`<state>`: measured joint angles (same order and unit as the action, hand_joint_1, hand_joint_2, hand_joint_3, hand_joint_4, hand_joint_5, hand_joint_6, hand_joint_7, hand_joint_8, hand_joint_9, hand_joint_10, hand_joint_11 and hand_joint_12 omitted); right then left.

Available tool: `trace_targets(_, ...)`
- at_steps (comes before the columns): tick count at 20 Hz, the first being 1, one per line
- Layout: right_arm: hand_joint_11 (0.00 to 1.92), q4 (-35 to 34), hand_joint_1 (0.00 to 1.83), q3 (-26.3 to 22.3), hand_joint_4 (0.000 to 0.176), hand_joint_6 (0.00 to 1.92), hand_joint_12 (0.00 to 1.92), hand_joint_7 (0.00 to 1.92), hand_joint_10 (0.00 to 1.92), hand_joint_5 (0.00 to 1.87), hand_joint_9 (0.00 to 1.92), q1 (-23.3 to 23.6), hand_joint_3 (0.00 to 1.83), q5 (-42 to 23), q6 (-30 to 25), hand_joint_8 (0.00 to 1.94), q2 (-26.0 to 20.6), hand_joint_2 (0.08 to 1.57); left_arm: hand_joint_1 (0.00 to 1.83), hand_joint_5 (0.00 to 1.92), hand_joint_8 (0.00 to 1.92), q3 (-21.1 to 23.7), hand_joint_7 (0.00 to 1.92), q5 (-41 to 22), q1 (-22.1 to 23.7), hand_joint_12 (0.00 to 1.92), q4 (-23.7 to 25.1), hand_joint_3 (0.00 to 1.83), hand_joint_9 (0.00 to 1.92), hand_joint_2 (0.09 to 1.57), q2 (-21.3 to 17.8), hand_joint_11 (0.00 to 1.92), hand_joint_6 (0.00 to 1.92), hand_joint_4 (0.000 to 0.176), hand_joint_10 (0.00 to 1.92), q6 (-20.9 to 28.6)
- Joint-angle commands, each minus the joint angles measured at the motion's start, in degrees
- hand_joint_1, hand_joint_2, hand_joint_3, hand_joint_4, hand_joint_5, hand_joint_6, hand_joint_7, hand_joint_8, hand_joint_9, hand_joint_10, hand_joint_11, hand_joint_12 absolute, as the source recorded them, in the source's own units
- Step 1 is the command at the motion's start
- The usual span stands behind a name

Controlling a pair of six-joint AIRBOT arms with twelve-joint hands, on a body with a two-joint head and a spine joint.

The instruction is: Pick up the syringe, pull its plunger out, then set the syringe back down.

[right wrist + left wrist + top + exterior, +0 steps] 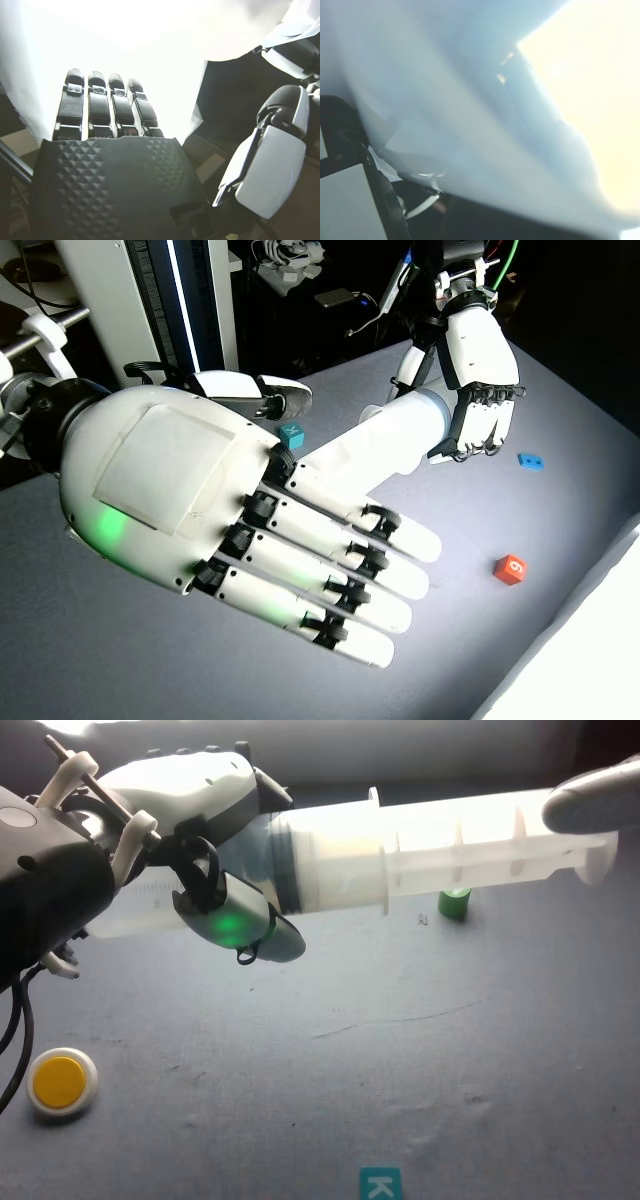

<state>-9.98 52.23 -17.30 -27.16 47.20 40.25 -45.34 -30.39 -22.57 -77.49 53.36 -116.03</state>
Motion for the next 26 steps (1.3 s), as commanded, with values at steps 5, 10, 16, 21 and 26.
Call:
trace_targets(5,0.00,2.05,0.38,-0.26,0.000,0.00,0.00,0.00,0.00,0.00,0.00,-0.64,0.00,-7.42,2.00,0.00,-0.46,0.60,1.36,0.88,1.16,-0.68,0.96,-1.99,-1.02,1.21,5.20,0.00,0.75,1.15,0.08,0.54,0.99,0.000,1.33,0.53)
trace_targets(10,0.00,4.29,0.27,-0.86,0.000,0.00,0.00,0.00,0.00,0.00,0.00,-2.89,0.00,-7.98,6.77,0.00,-0.64,0.59,1.34,0.94,1.16,-1.85,0.96,-1.69,-4.67,1.20,10.37,0.00,0.79,1.14,0.83,0.57,0.90,0.000,1.25,4.90)
trace_targets(16,0.00,4.36,0.00,-1.57,0.000,0.00,0.00,0.00,0.00,0.00,0.00,-4.58,0.00,-8.67,7.42,0.00,-0.13,0.72,1.23,0.89,1.20,-3.18,0.96,-2.46,-9.69,1.14,16.24,0.00,0.85,1.15,2.95,0.56,0.97,0.000,0.79,10.43)
trace_targets(21,0.00,4.40,0.00,-1.74,0.000,0.00,0.00,0.00,0.00,0.00,0.00,-5.52,0.00,-8.95,7.43,0.00,0.49,0.75,1.23,0.91,1.18,-4.28,0.96,-4.01,-12.98,1.17,18.63,0.00,0.89,1.14,4.84,0.54,0.96,0.000,0.68,13.12)
trace_targets(26,0.00,5.35,0.00,-2.13,0.000,0.00,0.00,0.00,0.00,0.00,0.00,-6.09,0.00,-10.37,7.43,0.00,0.53,0.75,1.36,0.89,1.18,-5.98,0.96,-5.31,-15.36,1.20,21.09,0.00,0.76,1.15,6.99,0.54,0.97,0.000,1.30,15.90)
